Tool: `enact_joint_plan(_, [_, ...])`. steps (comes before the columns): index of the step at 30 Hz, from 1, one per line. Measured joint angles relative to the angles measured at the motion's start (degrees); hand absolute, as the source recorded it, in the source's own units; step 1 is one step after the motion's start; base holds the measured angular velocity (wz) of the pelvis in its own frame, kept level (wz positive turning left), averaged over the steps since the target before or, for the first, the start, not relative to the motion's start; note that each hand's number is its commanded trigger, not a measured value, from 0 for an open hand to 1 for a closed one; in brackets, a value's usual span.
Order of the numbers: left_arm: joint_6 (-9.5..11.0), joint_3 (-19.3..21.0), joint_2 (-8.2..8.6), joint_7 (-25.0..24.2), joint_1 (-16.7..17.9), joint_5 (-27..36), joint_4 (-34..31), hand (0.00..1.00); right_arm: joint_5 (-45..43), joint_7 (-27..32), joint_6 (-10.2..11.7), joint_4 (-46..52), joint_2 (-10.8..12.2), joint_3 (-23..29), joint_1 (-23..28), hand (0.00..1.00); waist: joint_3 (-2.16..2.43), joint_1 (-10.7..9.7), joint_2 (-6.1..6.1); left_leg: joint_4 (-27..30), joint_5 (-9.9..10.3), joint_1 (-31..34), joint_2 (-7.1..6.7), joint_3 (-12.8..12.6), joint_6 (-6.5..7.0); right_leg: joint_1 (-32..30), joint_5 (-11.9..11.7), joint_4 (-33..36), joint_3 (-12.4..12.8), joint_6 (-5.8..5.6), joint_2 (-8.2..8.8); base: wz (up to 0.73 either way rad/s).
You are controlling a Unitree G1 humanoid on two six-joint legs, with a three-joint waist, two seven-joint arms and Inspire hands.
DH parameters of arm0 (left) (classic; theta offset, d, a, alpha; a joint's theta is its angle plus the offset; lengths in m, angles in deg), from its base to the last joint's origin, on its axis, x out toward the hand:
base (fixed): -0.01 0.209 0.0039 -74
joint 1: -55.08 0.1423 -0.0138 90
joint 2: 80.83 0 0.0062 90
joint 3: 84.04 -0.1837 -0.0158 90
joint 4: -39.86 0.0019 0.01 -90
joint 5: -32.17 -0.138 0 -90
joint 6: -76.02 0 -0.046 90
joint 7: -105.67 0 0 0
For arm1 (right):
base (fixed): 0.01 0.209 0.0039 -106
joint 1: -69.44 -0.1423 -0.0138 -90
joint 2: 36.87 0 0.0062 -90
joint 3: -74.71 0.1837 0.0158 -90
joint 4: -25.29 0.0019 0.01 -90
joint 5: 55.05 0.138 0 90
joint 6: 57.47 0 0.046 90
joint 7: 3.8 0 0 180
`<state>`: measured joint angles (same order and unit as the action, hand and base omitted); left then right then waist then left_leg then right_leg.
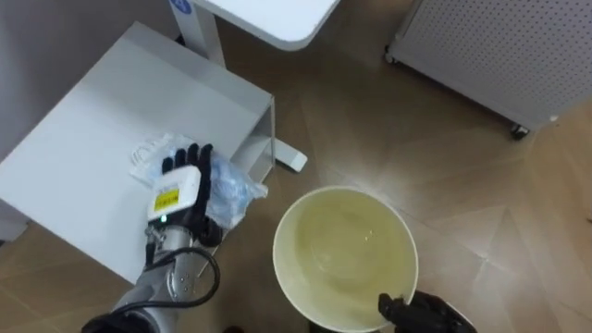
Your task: Pick garbage
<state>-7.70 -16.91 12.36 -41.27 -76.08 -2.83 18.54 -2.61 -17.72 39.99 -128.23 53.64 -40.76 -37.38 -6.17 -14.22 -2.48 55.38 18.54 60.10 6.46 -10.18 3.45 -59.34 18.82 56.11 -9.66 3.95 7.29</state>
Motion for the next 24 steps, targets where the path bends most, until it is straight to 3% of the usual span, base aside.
enact_joint_plan(9, [-1.75,-1.07,-2.69,2.40,-1.86,-3.30,0.14,1.00,0.61,-0.10,-1.54,1.24,-0.39,0.01,0.01,1.00,0.06,-0.14,-0.05,1.49,0.53,0.50,0.82,-0.01,0.00,-0.27,-0.08,0.70,-0.06,0.09,-0.40,-0.03])
enact_joint_plan(24, [-3.85,-1.28,-2.37,3.22,-2.01,-4.82,1.39,1.00,1.94,0.01,-3.82,1.92,-0.42,0.74,0.23,1.00,0.15,0.05,-0.23,1.56,0.77,-0.47,0.90,-0.01,0.26,0.76,-0.16,0.46,0.06,-0.08,-0.53,-0.01])
